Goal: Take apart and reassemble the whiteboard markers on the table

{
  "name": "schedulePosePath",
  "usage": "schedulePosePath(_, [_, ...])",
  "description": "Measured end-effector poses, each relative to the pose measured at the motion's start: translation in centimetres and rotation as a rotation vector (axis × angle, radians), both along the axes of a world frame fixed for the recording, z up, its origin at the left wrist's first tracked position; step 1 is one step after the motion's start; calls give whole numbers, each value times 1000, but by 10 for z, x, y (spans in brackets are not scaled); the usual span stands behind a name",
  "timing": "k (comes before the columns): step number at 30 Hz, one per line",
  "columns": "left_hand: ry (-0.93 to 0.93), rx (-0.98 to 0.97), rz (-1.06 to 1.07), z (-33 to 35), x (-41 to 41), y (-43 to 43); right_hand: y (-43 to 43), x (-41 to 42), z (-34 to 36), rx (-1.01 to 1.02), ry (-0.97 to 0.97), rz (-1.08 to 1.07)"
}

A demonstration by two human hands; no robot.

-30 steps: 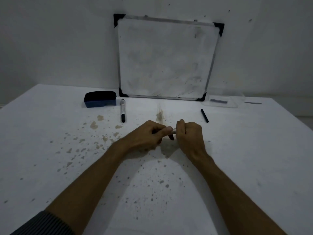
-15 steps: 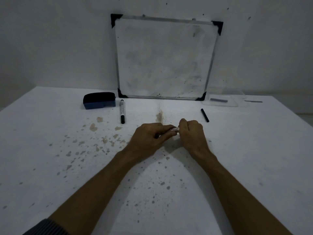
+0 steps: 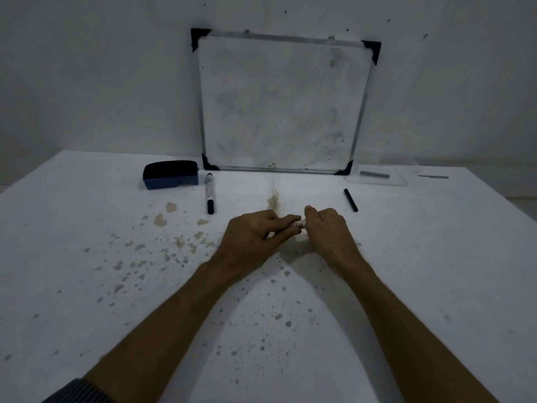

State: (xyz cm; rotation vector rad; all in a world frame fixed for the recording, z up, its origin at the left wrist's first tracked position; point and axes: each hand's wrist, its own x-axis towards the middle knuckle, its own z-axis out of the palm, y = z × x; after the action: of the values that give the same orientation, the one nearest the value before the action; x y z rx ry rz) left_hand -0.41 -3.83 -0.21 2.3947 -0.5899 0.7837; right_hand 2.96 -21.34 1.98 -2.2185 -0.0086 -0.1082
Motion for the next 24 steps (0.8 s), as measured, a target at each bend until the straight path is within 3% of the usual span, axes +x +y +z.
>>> schedulePosePath(2, [12,-13,-21,1,-3,-1,0,-1,-2,15,-48,19])
schedulePosePath(6, [756,-337,-217,28,-1,11,3,-12,-7,-8,-348,164])
schedulePosePath(9, [1025,-587,-297,39,0,33,-3,-9,-2,69,-505,192])
schedulePosePath(13, [1007,-728,-271,30,5,36,-17,-6,-1,77,-344,24])
schedulePosePath(18, [878,-763,-241,23,6,26,-19,4,-12,-94,-277,99])
schedulePosePath(24, [659,-612,-103,17,-1,18,-19,3,-25,-366,-293,168])
